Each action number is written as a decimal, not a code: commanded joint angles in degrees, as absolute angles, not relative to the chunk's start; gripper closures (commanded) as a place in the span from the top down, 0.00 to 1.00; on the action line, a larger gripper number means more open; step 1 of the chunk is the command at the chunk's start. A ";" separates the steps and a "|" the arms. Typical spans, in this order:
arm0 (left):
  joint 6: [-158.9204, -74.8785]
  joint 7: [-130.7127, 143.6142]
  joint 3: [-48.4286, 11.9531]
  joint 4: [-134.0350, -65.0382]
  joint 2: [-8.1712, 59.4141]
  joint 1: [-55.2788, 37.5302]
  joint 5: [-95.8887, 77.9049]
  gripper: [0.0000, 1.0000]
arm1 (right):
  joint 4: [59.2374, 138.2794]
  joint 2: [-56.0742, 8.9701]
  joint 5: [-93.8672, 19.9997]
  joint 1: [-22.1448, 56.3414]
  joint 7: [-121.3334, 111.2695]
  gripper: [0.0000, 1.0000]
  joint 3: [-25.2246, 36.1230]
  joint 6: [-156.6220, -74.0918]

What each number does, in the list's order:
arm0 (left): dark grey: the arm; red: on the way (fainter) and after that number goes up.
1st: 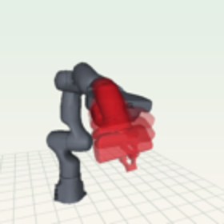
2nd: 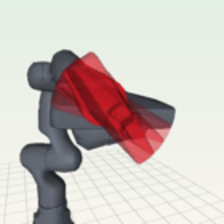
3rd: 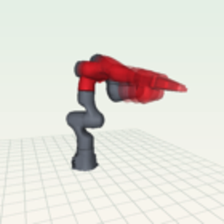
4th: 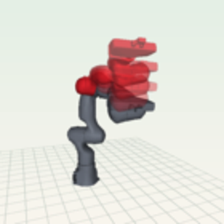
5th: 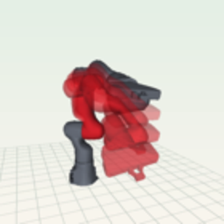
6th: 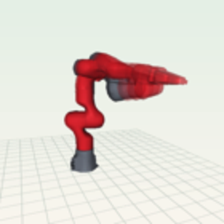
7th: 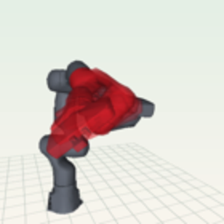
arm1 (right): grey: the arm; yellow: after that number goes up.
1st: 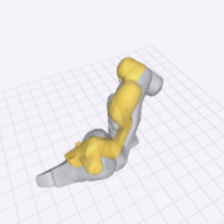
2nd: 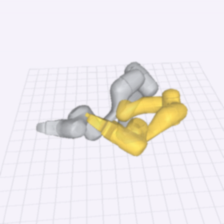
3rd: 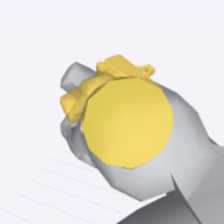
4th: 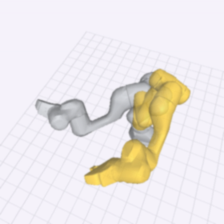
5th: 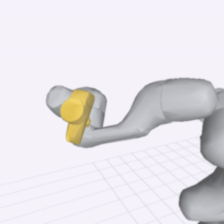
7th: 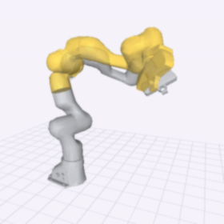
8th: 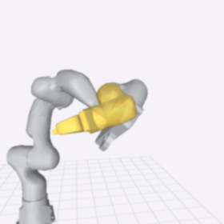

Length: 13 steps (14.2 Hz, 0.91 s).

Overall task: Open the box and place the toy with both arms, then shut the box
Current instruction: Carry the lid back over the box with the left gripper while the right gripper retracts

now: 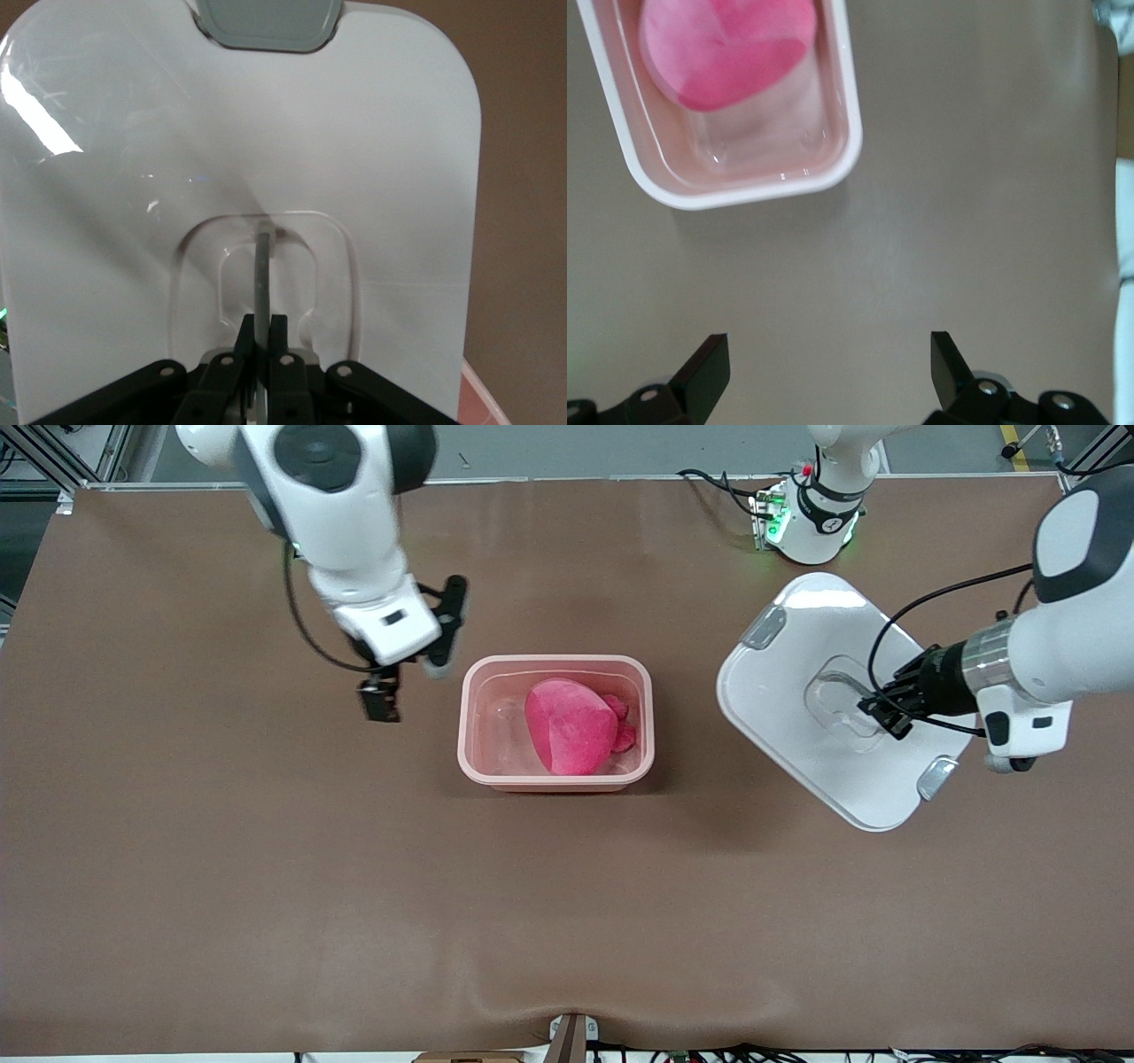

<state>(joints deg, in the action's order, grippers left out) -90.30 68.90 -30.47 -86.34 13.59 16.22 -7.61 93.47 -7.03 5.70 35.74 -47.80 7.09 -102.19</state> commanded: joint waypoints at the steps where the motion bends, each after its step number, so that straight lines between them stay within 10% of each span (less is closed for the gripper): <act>1: -93.41 77.93 -30.50 -86.31 13.27 12.58 -8.53 0.00 | 93.87 -3.96 3.17 29.02 -42.04 1.00 6.24 -97.84; 13: -107.57 108.44 -30.41 -86.48 18.63 -2.89 -2.73 0.00 | 92.46 0.70 -1.05 -0.87 -16.62 1.00 -2.99 -94.04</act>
<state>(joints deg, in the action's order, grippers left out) -105.44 104.39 -30.58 -86.51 18.18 -1.08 -4.63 92.85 0.04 0.10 3.17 -19.40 -0.91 -94.35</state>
